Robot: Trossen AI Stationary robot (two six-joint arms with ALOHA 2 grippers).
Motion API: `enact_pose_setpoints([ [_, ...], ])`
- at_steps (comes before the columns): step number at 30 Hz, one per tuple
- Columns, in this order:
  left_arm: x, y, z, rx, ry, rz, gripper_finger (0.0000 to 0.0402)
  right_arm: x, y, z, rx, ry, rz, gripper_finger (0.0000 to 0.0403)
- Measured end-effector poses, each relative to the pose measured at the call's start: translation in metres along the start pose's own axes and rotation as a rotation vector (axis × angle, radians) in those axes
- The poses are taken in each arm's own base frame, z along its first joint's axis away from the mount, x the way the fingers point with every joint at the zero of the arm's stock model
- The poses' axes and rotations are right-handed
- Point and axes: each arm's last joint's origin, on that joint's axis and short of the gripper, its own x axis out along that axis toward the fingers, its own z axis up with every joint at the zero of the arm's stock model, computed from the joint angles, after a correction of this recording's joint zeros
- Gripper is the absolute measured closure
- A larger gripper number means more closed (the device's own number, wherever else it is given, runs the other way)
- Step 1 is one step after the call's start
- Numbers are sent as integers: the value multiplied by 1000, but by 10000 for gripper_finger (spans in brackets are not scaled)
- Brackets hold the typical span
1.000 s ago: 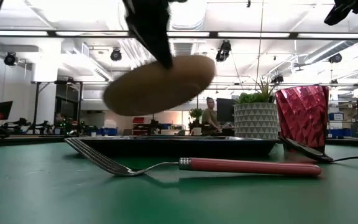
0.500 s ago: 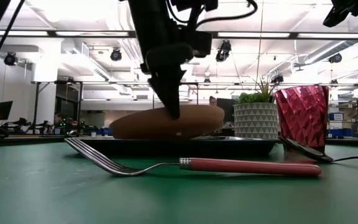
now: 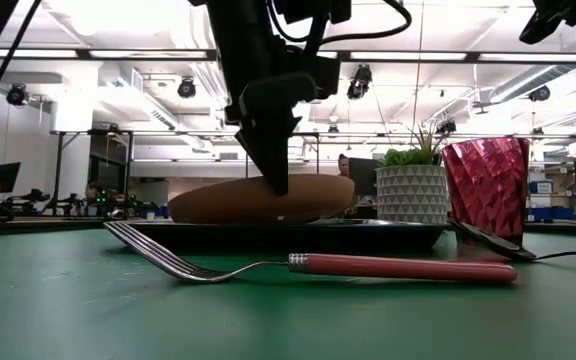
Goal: Pick and place plate/cup/fork/spoon on tray
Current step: Put the light orange plate on the black tray
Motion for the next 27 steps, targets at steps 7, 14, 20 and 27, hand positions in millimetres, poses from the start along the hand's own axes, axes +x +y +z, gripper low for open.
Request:
enact_pose_setpoints([
  [7,8,-2,-4,-5,-7,-24,350,0,0,0,0,-1,0,394],
  [14,6,3,-3,96,-16,3,320,0,0,0,-1,-1,0,394],
  [20,-6,25,-4,216,-19,110,320,0,0,0,10,2,1,394],
  [27,1,59,2,182,-95,156,355,1,1,-3,31,34,-15,394],
])
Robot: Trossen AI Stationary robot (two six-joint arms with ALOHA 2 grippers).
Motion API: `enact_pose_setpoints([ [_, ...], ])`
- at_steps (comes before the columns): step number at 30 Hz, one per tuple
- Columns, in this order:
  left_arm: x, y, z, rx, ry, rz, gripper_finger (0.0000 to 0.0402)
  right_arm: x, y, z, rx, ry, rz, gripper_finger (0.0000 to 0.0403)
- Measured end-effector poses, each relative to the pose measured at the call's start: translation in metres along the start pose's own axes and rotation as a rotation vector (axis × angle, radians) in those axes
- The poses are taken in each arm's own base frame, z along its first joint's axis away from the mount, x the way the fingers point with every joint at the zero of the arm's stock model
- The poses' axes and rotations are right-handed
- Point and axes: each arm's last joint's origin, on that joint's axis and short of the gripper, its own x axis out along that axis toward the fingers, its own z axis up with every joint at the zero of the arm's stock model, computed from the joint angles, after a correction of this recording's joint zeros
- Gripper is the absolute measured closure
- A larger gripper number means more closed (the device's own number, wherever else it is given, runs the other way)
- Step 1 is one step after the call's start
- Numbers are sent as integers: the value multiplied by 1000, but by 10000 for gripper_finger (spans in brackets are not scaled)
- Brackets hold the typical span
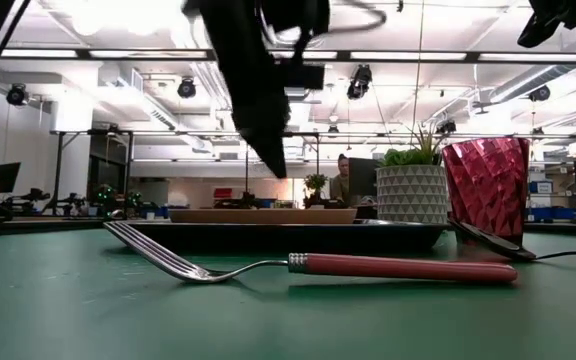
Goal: Pick and place plate/cup/fork/spoon on tray
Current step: Put the light orange plate on the black tray
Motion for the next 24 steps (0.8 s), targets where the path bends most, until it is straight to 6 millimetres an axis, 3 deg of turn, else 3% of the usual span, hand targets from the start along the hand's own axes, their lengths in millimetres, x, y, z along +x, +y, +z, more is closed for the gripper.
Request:
enact_pose_setpoints([
  [3,19,0,-9,-37,-18,-87,391,1,0,-1,18,13,-7,394],
  [8,33,-14,-22,-104,-28,-251,398,2,1,-3,33,32,-3,394],
  [18,23,-45,-26,-127,-36,-376,400,3,2,-5,45,53,-14,394],
  [24,2,-33,-23,-129,-107,-286,400,3,2,-7,80,65,-12,394],
])
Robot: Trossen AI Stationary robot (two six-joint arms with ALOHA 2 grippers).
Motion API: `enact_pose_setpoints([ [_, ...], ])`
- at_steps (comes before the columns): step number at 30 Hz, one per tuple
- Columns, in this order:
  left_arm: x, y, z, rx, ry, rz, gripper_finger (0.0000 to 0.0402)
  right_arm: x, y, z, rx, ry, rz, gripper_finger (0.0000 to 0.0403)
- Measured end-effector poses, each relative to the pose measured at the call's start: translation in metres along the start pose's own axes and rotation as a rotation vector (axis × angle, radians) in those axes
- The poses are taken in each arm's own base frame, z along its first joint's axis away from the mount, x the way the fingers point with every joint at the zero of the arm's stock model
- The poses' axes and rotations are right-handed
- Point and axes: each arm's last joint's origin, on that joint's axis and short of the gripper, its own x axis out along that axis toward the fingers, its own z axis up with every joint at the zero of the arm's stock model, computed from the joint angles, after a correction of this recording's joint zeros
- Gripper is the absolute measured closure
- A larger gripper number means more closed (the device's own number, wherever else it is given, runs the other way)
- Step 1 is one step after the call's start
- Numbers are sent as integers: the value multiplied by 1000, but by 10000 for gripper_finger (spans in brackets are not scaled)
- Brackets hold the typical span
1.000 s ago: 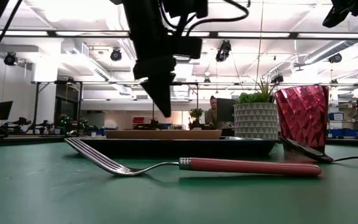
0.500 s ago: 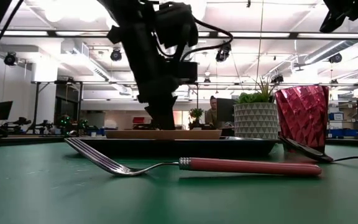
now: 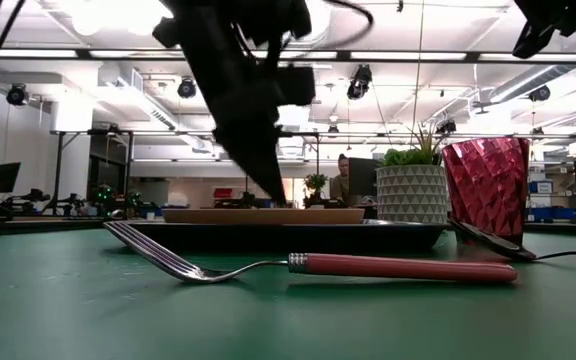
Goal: Pick and place plate/cup/fork/spoon on tray
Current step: Put the light orange plate on the black tray, then put the red cup on the black tray
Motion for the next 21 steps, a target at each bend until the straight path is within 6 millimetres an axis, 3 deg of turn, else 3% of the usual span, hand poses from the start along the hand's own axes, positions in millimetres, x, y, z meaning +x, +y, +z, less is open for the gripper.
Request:
enact_pose_setpoints([
  [5,-34,10,1,62,-99,115,400,2,2,-3,97,25,22,394],
  [10,-66,15,-7,121,-280,117,400,9,6,-10,206,91,32,394],
  [16,-88,24,-29,179,-538,120,400,26,9,-1,278,155,-11,394],
  [21,-100,30,-51,164,-671,117,400,54,19,-7,262,357,-83,394],
])
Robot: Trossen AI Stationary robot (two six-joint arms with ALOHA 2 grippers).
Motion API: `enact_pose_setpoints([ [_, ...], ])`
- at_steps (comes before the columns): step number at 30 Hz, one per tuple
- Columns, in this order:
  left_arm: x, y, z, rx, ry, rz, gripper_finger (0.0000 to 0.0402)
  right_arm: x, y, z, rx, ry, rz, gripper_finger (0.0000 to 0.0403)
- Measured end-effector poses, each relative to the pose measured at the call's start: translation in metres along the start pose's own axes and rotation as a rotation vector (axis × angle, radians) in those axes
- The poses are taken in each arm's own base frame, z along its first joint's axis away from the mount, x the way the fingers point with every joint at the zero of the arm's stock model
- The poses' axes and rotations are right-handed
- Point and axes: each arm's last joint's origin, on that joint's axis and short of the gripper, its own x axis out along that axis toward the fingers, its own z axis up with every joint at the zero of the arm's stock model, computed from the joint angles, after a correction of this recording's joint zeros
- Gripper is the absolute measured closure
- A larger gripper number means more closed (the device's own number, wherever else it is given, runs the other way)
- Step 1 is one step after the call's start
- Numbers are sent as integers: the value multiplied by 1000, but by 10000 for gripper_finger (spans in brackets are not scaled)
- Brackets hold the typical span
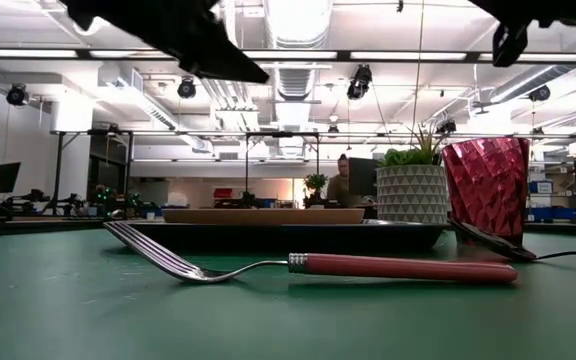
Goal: Pick and place plate/cup/fork/spoon on tray
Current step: Put the red cup on the black tray
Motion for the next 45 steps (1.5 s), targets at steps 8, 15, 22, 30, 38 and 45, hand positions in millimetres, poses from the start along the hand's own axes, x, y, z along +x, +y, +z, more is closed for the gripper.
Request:
enact_pose_setpoints([
  [8,-29,9,-2,-45,-70,8,400,29,19,24,79,355,-122,394],
  [15,-45,12,-16,-36,-49,1,400,44,29,39,262,682,-380,394],
  [22,-61,17,-18,-31,-28,-3,400,45,33,64,413,1064,-730,394],
  [30,-78,24,-10,-32,-105,9,400,62,11,56,460,1292,-800,394],
  [38,-87,27,-6,37,-144,22,400,93,-41,57,398,1297,-618,394],
  [45,-94,30,-4,57,-173,31,400,110,-57,51,25,1351,-269,389],
])
